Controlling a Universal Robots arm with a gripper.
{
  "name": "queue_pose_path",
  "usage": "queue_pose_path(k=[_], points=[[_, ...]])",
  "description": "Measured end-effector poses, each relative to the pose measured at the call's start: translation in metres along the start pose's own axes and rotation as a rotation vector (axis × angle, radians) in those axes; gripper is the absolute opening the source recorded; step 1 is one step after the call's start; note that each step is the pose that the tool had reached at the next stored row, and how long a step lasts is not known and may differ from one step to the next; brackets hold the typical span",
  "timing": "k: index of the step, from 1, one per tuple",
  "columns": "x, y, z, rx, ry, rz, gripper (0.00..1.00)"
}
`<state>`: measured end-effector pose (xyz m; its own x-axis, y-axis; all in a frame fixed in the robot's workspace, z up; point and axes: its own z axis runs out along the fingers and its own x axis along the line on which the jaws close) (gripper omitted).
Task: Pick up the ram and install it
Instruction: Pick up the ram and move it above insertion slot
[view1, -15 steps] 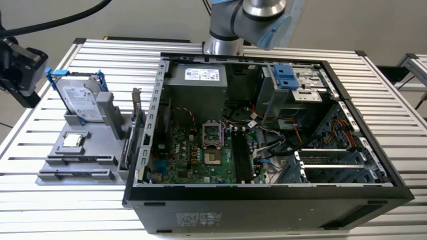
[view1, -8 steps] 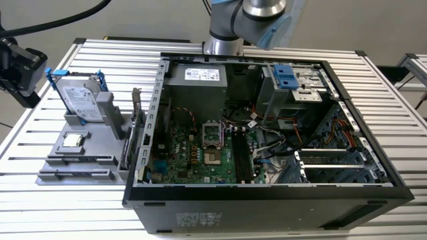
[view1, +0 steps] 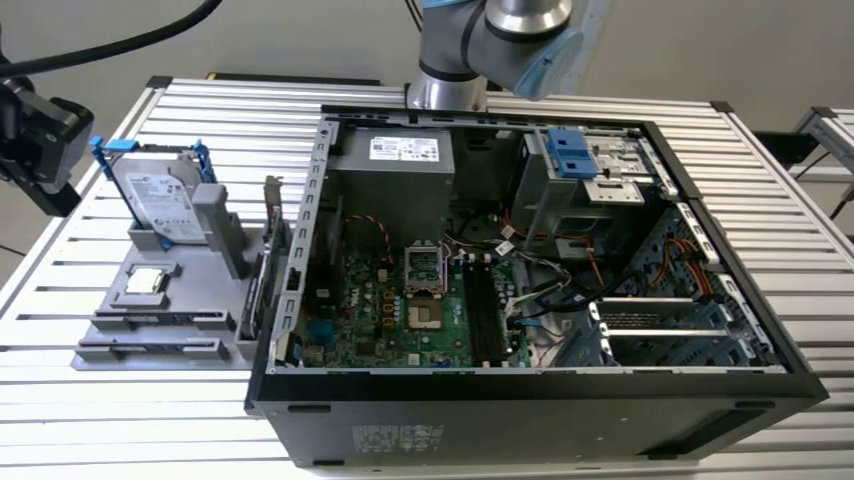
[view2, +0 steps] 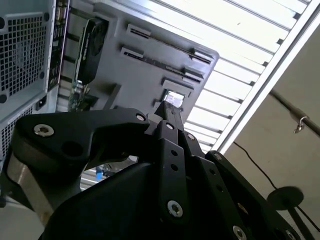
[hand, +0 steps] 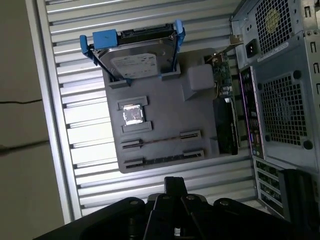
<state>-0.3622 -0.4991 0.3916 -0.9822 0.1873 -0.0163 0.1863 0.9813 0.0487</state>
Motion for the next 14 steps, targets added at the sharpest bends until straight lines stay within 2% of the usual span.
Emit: queue_pose_path(k=[14], points=[[0.0002, -0.0001, 0.0011, 0.0016, -0.0047, 0.097, 0.00]])
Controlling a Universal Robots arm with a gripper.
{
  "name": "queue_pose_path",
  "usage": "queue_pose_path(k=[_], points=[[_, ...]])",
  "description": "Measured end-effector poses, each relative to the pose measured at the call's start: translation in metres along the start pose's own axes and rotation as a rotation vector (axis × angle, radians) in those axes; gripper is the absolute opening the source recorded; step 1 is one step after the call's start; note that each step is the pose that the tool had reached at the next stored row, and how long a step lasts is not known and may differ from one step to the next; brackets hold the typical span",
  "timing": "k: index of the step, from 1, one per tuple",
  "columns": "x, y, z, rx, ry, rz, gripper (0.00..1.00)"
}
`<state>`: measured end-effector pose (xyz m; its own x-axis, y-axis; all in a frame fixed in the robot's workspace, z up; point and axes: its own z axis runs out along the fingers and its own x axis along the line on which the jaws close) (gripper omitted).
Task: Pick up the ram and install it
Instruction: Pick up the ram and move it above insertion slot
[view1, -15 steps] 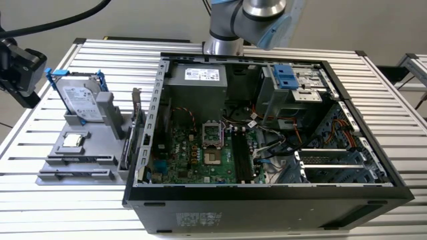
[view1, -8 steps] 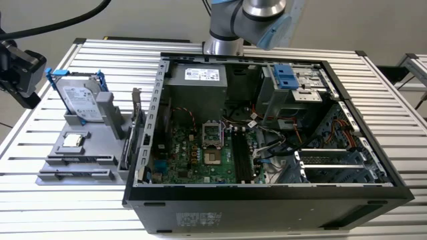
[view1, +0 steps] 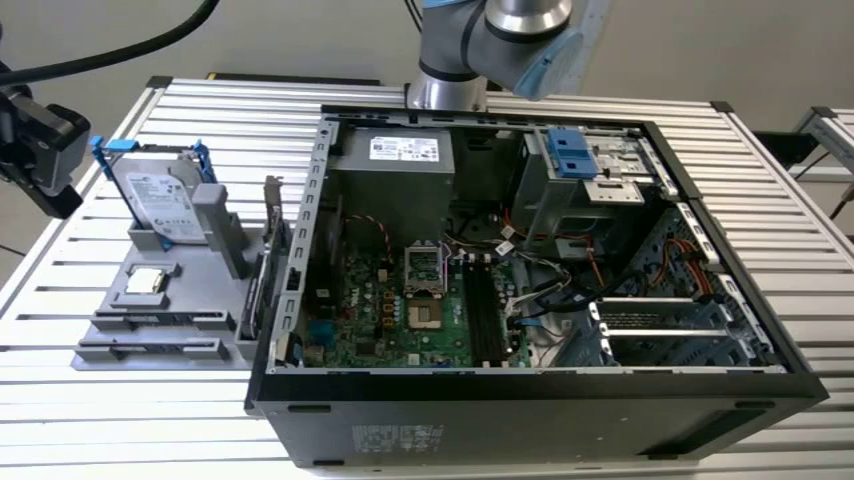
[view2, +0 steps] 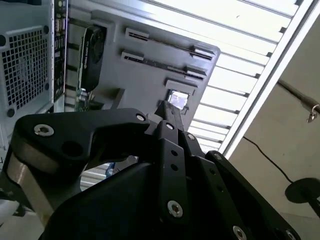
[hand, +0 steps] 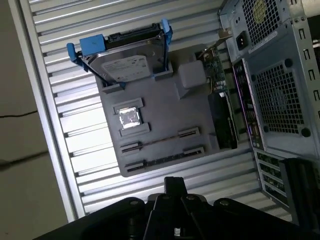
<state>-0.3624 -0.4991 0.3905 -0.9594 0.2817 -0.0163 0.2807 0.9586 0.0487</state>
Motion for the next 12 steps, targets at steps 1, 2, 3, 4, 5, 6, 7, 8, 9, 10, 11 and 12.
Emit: queue_pose_path(k=[1, 2, 3, 4, 5, 6, 7, 8, 9, 10, 11, 12], points=[[0.0000, 0.0000, 0.0000, 0.0001, -0.0002, 0.004, 0.00], [0.0000, 0.0000, 0.0000, 0.0001, -0.0004, 0.008, 0.00], [0.0000, 0.0000, 0.0000, 0.0002, -0.0006, 0.013, 0.00], [0.0000, 0.0000, 0.0000, 0.0003, -0.0008, 0.018, 0.00], [0.0000, 0.0000, 0.0000, 0.0004, -0.0012, 0.023, 0.00], [0.0000, 0.0000, 0.0000, 0.0004, -0.0014, 0.028, 0.00], [0.0000, 0.0000, 0.0000, 0.0005, -0.0017, 0.034, 0.00], [0.0000, 0.0000, 0.0000, 0.0006, -0.0020, 0.040, 0.00], [0.0000, 0.0000, 0.0001, 0.0007, -0.0023, 0.046, 0.00], [0.0000, 0.0000, 0.0000, 0.0008, -0.0025, 0.051, 0.00], [0.0000, 0.0000, 0.0000, 0.0010, -0.0027, 0.057, 0.00], [0.0000, 0.0000, -0.0001, 0.0011, -0.0030, 0.062, 0.00]])
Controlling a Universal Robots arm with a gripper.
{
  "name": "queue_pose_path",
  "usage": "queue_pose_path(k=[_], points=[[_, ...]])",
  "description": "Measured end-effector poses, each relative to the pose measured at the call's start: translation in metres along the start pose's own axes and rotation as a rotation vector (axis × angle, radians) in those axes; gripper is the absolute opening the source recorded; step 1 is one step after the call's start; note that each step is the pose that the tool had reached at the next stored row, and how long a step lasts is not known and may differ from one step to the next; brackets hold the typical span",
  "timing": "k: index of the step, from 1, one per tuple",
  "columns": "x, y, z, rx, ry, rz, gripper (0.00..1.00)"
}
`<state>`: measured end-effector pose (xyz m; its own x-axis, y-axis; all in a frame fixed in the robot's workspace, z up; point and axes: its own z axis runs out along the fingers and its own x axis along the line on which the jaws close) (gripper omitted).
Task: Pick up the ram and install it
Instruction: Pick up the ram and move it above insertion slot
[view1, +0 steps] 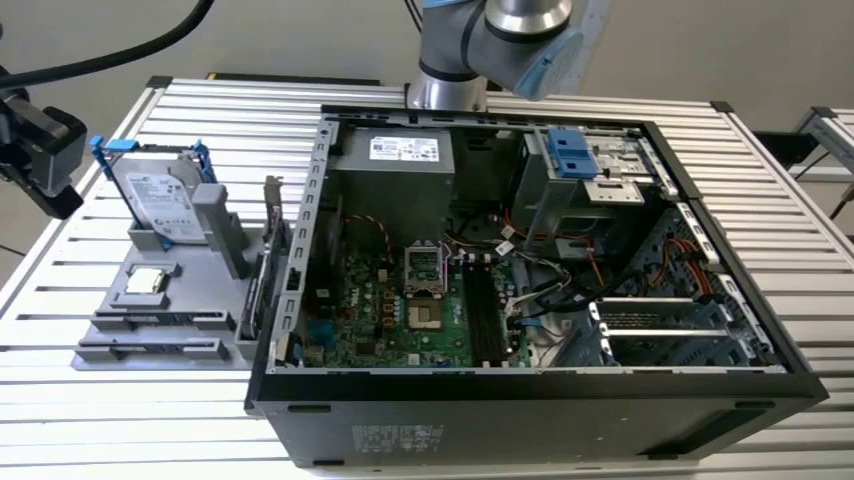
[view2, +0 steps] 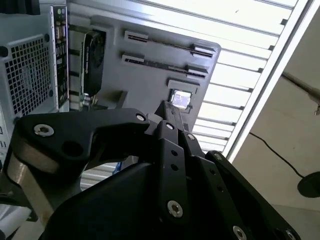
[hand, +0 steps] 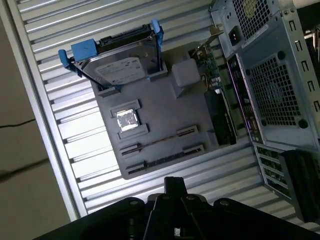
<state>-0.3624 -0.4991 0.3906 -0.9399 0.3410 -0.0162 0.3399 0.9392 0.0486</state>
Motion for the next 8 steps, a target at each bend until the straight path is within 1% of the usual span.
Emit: queue_pose_path(k=[8], points=[[0.0000, 0.0000, 0.0001, 0.0007, -0.0025, 0.050, 0.00]])
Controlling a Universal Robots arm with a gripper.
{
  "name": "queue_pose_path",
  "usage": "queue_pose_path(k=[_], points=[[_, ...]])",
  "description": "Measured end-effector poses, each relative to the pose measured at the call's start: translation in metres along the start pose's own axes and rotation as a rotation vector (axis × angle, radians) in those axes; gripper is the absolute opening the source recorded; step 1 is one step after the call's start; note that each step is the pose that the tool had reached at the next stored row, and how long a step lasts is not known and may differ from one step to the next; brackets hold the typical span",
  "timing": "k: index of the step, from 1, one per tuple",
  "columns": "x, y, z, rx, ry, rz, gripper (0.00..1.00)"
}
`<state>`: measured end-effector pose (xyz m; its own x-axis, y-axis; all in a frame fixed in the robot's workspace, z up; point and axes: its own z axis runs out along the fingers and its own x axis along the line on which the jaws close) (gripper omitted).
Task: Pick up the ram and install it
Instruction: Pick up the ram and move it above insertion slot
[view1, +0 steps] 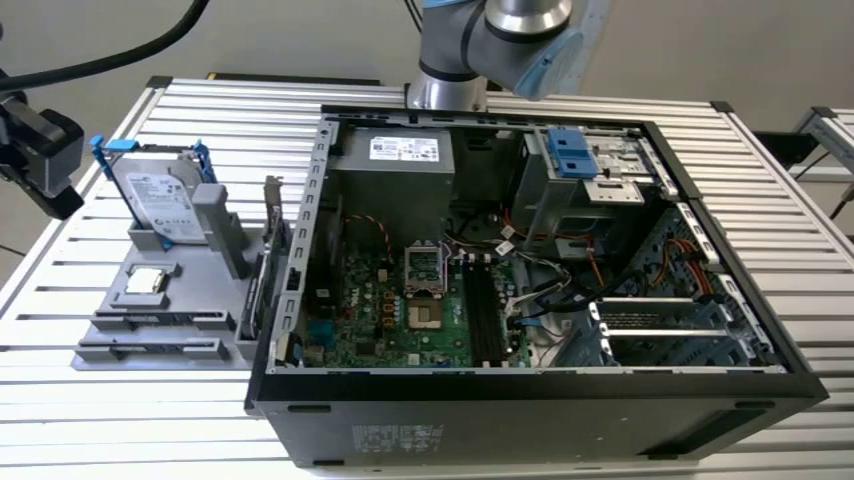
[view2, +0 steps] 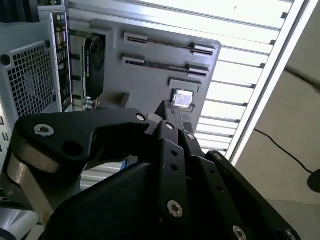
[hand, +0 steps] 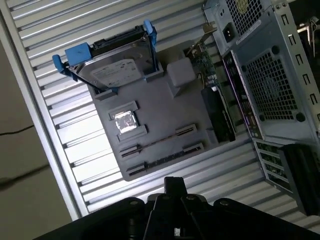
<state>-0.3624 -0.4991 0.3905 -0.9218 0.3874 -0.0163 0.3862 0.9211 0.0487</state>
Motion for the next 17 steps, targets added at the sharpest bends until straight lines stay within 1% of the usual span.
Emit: queue_pose_path(k=[17], points=[[0.0001, -0.0001, 0.0000, 0.0019, -0.0056, 0.116, 0.00]])
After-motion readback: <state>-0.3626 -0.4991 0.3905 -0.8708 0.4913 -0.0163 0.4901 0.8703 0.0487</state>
